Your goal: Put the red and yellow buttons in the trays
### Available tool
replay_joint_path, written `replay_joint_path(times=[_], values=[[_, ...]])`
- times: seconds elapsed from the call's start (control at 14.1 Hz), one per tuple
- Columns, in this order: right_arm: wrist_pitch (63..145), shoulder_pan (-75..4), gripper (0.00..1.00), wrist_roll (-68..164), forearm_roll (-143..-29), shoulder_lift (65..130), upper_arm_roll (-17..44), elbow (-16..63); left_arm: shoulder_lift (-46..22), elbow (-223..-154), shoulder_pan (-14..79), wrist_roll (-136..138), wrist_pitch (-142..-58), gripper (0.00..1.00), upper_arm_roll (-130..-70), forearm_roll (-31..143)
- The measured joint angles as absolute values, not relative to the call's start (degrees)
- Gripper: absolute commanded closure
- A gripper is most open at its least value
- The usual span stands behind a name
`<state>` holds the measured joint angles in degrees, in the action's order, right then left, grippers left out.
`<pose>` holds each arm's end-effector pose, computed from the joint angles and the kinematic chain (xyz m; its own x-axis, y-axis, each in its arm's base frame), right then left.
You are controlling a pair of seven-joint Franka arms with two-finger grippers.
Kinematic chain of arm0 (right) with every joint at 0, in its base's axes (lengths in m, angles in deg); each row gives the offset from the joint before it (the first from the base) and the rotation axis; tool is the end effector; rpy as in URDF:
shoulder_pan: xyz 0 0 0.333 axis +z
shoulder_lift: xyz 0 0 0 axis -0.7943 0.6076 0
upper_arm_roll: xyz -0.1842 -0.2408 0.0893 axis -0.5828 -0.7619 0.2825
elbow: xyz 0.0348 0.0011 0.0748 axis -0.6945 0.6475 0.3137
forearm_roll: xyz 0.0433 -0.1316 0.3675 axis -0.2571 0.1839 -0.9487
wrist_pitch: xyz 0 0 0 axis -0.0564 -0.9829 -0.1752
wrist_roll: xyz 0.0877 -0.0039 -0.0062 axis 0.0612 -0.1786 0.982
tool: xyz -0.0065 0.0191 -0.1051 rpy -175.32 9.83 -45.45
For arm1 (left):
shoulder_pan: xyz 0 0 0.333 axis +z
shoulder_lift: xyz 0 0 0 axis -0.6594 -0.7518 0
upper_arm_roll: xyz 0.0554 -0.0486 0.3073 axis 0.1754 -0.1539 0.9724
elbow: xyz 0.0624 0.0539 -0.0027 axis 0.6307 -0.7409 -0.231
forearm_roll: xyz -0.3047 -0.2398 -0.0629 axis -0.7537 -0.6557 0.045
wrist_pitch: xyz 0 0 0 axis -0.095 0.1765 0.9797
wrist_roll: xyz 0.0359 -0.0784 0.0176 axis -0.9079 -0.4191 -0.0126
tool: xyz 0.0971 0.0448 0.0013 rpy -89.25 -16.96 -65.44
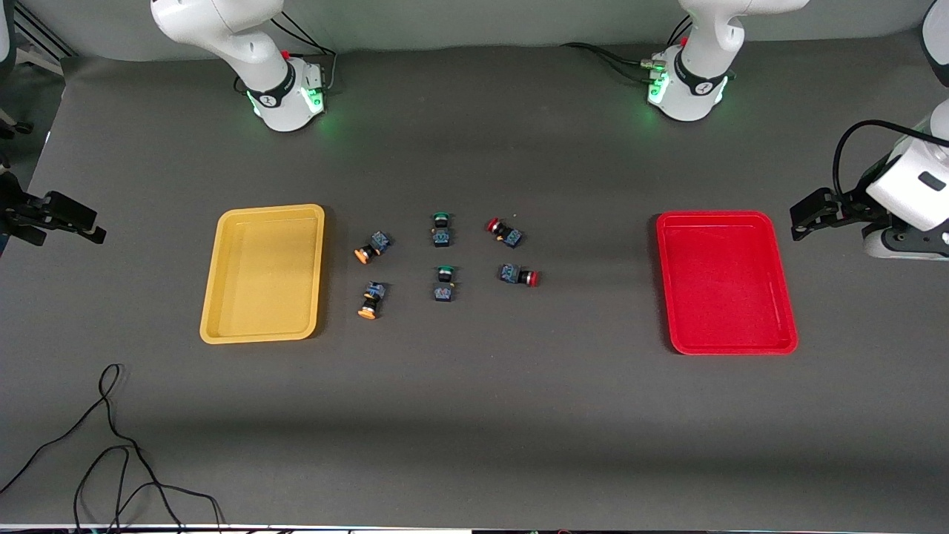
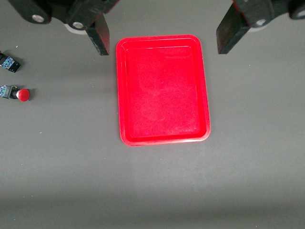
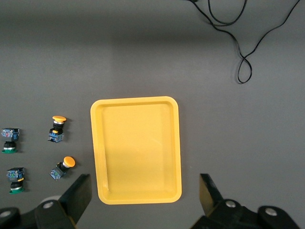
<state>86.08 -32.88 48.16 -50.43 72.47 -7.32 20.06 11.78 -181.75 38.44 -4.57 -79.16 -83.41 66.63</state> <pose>0.5562 -0.0657 0.6037 0.9977 -0.0285 0.0617 -0.0271 -0.9994 -0.0230 0.5703 -0.0410 0.5963 0.9976 -0.0630 0.0274 -0.0624 -0.9978 -0.0210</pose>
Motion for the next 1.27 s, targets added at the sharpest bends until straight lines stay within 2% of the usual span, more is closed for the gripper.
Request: replay_joint_path(times=[0.85,1.27], values=[[82.74,-32.5,0.0,47.75,-50.48,72.96,-7.03,19.44,11.78,-181.75,38.46,-4.54,-79.25,0.0,-83.35,66.63],[82.96,-21.94,0.0,30.8,-53.34,77.52,-6.64,20.09,11.81,-181.72,38.39,-4.54,-79.57,0.0,-83.4,66.6]])
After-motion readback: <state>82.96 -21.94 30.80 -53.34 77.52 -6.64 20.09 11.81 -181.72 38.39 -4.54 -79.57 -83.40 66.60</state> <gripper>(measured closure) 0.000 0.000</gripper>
